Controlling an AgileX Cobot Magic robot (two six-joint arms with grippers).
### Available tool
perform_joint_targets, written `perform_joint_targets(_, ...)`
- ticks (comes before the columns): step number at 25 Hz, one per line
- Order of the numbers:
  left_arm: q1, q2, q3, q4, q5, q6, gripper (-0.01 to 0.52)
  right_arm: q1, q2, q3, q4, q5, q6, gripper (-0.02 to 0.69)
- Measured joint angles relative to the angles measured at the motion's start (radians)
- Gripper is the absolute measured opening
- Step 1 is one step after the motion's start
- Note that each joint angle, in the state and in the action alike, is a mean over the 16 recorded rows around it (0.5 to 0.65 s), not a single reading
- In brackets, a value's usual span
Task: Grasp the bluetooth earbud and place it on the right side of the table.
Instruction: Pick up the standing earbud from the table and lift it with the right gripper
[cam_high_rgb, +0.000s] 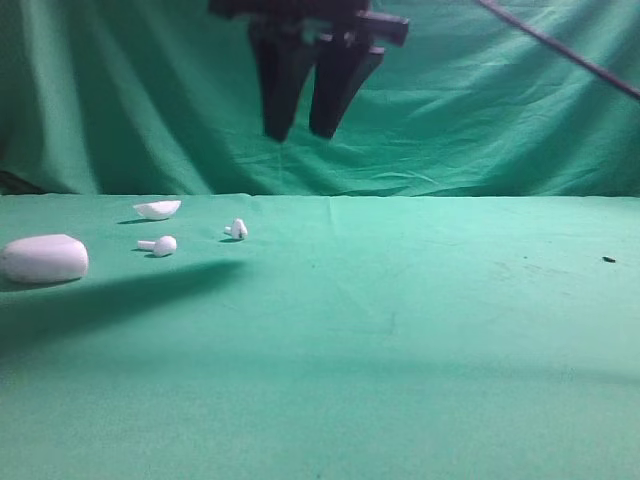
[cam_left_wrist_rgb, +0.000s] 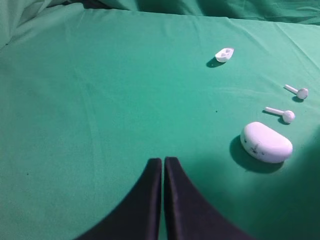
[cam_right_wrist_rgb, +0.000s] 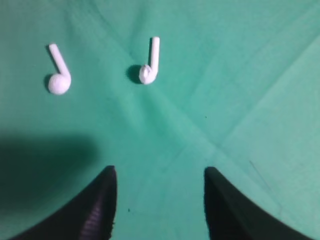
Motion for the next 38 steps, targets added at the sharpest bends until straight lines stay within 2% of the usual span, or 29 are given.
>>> perform_joint_targets(4, 0.000, 0.000, 0.000, 0.000, 0.000, 0.000, 0.000, 0.024, 0.150, -0.171, -0.020, 0.056, 0.022, 0.306)
perform_joint_targets(8, 0.000, 0.000, 0.000, 0.000, 0.000, 0.000, 0.000, 0.031, 0.271, -0.307, -0.024, 0.099, 0.045, 0.362)
perform_joint_targets(14, 0.000, 0.000, 0.000, 0.000, 0.000, 0.000, 0.000, 0.033, 0.388, -0.422, -0.016, 0.113, 0.061, 0.378)
perform_joint_targets(21, 0.000, 0.000, 0.000, 0.000, 0.000, 0.000, 0.000, 0.040, 0.445, -0.455, -0.005, 0.080, 0.063, 0.379)
perform_joint_targets(26, 0.000, 0.000, 0.000, 0.000, 0.000, 0.000, 0.000, 0.048, 0.459, -0.459, 0.001, 0.060, 0.061, 0.338)
perform_joint_targets(38, 0.000, 0.000, 0.000, 0.000, 0.000, 0.000, 0.000, 0.054, 0.465, -0.486, -0.011, 0.074, 0.061, 0.115)
